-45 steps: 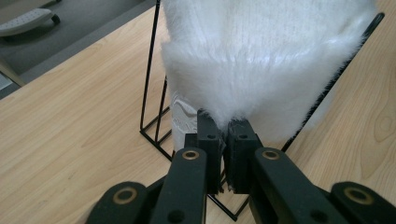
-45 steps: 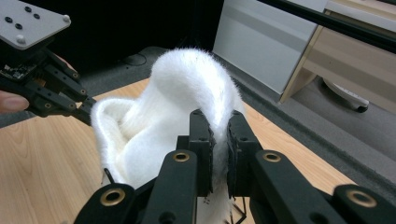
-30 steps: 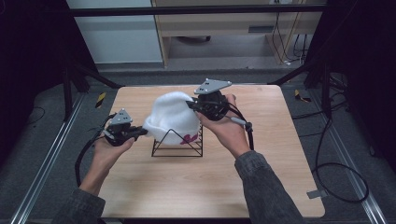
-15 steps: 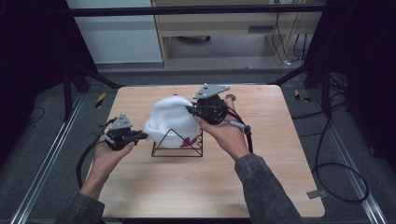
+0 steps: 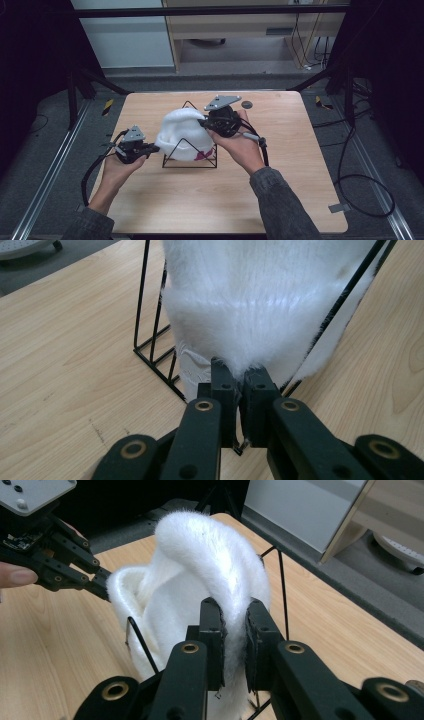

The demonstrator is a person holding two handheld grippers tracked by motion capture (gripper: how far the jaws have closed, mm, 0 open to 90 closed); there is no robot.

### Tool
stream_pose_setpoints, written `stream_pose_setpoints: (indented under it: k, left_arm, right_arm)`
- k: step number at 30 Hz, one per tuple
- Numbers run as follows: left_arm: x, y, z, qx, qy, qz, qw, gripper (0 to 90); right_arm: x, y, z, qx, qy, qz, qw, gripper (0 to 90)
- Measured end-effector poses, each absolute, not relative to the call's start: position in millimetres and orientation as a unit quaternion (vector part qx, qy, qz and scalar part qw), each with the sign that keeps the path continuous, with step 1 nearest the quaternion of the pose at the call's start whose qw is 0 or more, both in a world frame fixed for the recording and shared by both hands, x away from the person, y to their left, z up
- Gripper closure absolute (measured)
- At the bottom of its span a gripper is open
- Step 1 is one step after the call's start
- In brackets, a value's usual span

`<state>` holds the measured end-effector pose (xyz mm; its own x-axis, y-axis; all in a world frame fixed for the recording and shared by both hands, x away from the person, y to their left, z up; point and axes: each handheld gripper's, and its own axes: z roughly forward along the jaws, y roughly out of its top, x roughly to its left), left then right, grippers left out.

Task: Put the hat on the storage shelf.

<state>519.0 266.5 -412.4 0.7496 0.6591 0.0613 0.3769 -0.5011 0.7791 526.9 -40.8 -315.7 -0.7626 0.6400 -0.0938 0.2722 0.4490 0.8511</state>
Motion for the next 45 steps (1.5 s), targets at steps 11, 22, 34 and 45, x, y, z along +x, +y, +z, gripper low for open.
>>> stream_pose_setpoints:
  k: [11,22,34,45]
  left_arm:
    - [519.6,267.8,-425.3,0.851,0.305,0.167,0.393,85.7]
    - [521.5,267.2,-434.5,0.858,0.307,0.159,0.38,85.7]
    - [521.6,268.9,-440.5,0.861,0.303,0.155,0.377,85.7]
    - [523.6,270.3,-450.0,0.865,0.307,0.15,0.367,85.6]
  right_arm:
    - [525.1,-38.4,-325.0,0.277,0.832,0.44,0.194,79.7]
    - [524.8,-37.6,-335.3,0.279,0.837,0.434,0.183,78.7]
    - [524.2,-38.6,-345.5,0.287,0.837,0.433,0.175,71.6]
    - [521.2,-42.0,-353.3,0.298,0.837,0.428,0.167,63.7]
